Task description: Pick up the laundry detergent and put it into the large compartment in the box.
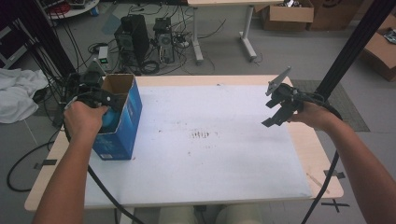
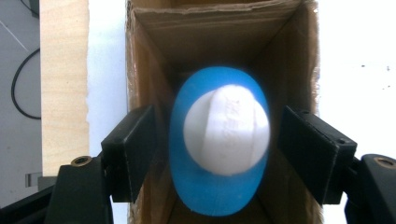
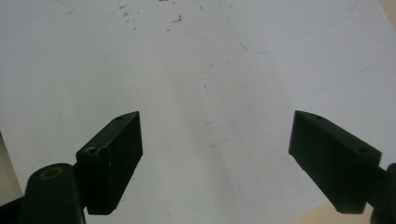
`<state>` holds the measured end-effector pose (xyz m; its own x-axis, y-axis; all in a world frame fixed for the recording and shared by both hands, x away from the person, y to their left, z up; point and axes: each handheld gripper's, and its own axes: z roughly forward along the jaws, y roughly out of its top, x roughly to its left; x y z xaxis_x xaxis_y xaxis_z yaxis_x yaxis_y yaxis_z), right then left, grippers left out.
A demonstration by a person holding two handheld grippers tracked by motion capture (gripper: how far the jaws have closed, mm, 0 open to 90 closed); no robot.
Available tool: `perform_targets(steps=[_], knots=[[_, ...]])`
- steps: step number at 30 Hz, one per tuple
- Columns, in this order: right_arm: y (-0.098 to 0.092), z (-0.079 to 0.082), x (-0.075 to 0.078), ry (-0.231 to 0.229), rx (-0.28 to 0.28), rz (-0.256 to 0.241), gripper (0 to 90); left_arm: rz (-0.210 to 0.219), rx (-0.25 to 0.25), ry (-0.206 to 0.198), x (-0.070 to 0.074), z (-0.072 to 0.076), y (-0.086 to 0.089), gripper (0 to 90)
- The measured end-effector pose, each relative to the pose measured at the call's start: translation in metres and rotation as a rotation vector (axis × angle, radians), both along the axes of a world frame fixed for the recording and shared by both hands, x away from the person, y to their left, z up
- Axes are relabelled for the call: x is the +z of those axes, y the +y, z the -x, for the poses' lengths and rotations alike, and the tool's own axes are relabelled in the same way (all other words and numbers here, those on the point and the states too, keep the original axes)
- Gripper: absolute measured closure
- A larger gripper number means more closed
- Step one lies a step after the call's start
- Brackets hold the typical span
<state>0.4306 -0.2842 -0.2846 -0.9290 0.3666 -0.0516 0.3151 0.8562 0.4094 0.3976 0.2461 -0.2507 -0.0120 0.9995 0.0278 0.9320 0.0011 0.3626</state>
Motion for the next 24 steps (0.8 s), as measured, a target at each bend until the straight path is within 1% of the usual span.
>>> perform_targets(steps=[1,2,3,5,6,7,8,9,10,11,12,13,14,16,19,20,21,24], knots=[[0.0,0.0,0.0,0.0,0.0,0.0,17.6,0.0,0.0,0.0,0.0,0.0,0.0,29.1],[0.0,0.0,0.001,-0.003,0.003,-0.001,17.6,-0.001,-0.007,-0.011,0.006,0.002,0.0,29.1],[0.0,0.0,0.001,-0.003,0.003,-0.001,17.6,-0.001,-0.007,-0.011,0.006,0.002,0.0,29.1],[0.0,0.001,0.002,-0.003,0.002,0.003,17.6,-0.003,-0.009,-0.021,0.011,0.004,0.0,29.0],[-0.001,0.001,0.002,-0.004,-0.001,0.004,17.6,-0.005,-0.016,-0.028,0.016,0.006,0.0,29.0],[-0.001,0.002,0.003,-0.006,-0.001,0.003,17.6,-0.005,-0.016,-0.028,0.016,0.006,0.0,29.0],[-0.001,0.002,0.003,-0.006,-0.002,0.002,17.6,-0.008,-0.022,-0.036,0.022,0.008,0.0,28.9],[-0.001,0.002,0.003,-0.006,-0.002,0.002,17.6,-0.008,-0.022,-0.036,0.022,0.008,0.0,28.8],[-0.001,0.003,0.004,-0.008,-0.003,0.005,17.7,-0.01,-0.027,-0.045,0.027,0.01,-0.001,28.7],[-0.001,0.003,0.004,-0.008,-0.003,0.005,17.7,-0.01,-0.027,-0.045,0.027,0.01,-0.001,28.7],[-0.001,0.004,0.005,-0.007,-0.005,0.006,17.6,-0.008,-0.04,-0.05,0.032,0.012,-0.003,28.4],[-0.001,0.004,0.005,-0.007,-0.005,0.006,17.6,-0.008,-0.04,-0.05,0.032,0.012,-0.003,28.3],[-0.001,0.004,0.006,-0.009,-0.005,0.008,17.6,-0.011,-0.059,-0.06,0.037,0.014,-0.007,28.2],[-0.001,0.005,0.006,-0.01,-0.006,0.008,17.6,-0.011,-0.068,-0.062,0.039,0.015,-0.01,28.2],[0.0,0.006,0.007,-0.014,-0.002,0.005,17.6,-0.017,-0.103,-0.064,0.046,0.017,-0.018,27.8],[0.0,0.007,0.007,-0.014,-0.003,0.007,17.6,-0.018,-0.121,-0.074,0.05,0.018,-0.023,27.7],[0.0,0.007,0.007,-0.014,-0.003,0.007,17.6,-0.018,-0.121,-0.074,0.05,0.018,-0.023,27.8],[0.0,0.007,0.007,-0.014,-0.002,0.008,17.6,-0.022,-0.153,-0.077,0.055,0.019,-0.033,27.6]])
